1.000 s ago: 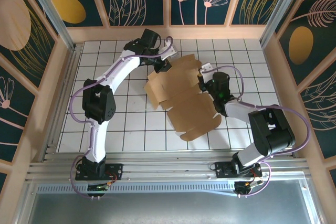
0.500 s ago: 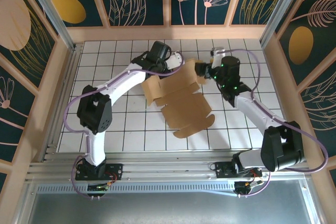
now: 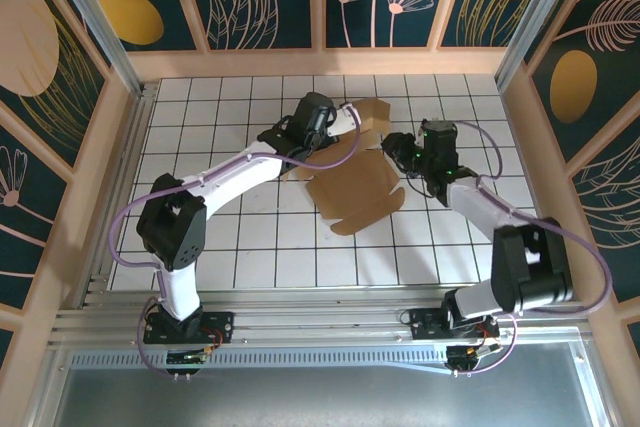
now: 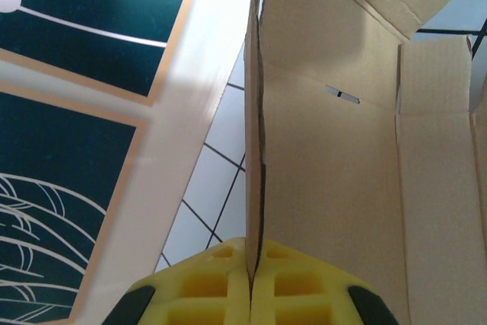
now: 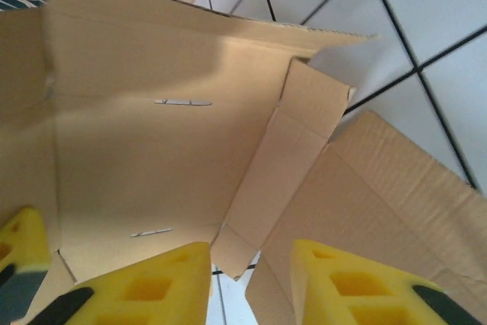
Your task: Fold the paper box
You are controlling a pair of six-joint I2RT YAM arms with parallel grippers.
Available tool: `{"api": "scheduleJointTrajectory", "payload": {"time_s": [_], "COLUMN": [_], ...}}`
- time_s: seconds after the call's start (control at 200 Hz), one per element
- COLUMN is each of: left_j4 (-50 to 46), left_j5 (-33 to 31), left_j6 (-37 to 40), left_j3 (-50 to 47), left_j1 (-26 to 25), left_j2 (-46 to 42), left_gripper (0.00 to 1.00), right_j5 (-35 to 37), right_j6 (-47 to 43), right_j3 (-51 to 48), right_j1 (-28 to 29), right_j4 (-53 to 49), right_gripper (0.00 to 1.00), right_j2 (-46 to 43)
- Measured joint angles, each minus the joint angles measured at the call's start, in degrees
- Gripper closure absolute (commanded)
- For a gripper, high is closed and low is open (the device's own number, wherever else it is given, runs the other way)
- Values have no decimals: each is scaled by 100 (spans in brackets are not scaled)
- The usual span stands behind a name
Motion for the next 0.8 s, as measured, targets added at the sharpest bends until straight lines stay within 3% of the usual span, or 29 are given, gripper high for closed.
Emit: {"api": "scheduleJointTrajectory", "payload": {"time_s": [0.28, 0.445, 0.801], "left_j4": [87, 87, 68], "left_j5": [-144, -149, -142], "left_j6": [-9, -28, -70], "left_j3": [-297, -310, -308], "left_j1": [-275, -286, -275], "left_j2": [0, 0, 2], "left_gripper": [100, 100, 100], "right_j5": [-332, -323, 254], "right_j6": [549, 1080, 1738], "right_j3": [837, 1403, 1908], "right_j1": [52, 142, 192], "right_j4": [922, 1478, 1593], "right_gripper": [83, 90, 88], "right_j2": [2177, 2911, 3755]}}
